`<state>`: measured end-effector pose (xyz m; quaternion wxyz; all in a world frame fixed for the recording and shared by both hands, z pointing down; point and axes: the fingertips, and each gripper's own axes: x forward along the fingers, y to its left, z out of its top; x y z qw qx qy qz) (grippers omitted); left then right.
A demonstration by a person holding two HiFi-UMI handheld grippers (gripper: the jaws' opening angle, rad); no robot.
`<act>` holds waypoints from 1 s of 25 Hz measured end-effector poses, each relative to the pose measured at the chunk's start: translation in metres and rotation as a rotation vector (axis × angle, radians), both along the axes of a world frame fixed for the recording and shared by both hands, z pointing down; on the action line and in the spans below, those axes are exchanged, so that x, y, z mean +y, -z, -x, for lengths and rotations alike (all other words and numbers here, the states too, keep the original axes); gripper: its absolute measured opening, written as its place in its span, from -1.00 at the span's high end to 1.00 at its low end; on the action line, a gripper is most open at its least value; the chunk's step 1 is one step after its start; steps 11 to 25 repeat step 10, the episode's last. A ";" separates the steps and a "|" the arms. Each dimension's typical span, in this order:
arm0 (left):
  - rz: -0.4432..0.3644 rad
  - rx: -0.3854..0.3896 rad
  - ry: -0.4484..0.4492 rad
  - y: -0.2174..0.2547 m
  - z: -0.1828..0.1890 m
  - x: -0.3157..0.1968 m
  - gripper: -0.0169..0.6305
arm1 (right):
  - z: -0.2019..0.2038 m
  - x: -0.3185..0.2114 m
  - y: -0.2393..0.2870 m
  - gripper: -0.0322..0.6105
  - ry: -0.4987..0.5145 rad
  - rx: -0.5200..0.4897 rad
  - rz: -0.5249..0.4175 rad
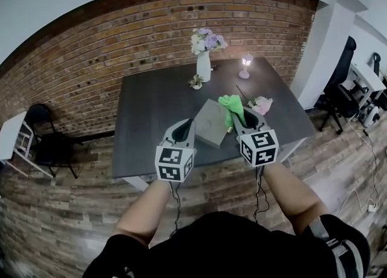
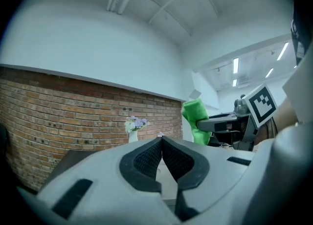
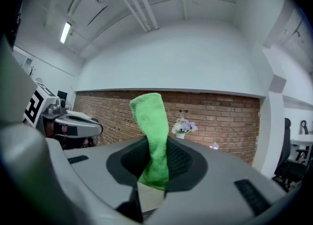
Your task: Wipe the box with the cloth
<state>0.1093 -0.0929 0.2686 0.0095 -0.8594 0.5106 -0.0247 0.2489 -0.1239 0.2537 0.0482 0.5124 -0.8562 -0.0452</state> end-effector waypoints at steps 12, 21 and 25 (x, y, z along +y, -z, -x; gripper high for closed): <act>-0.021 0.023 0.006 0.010 0.001 -0.001 0.92 | -0.007 -0.005 0.012 0.65 -0.011 -0.020 -0.021; -0.021 0.023 0.006 0.010 0.001 -0.001 0.92 | -0.007 -0.005 0.012 0.65 -0.011 -0.020 -0.021; -0.021 0.023 0.006 0.010 0.001 -0.001 0.92 | -0.007 -0.005 0.012 0.65 -0.011 -0.020 -0.021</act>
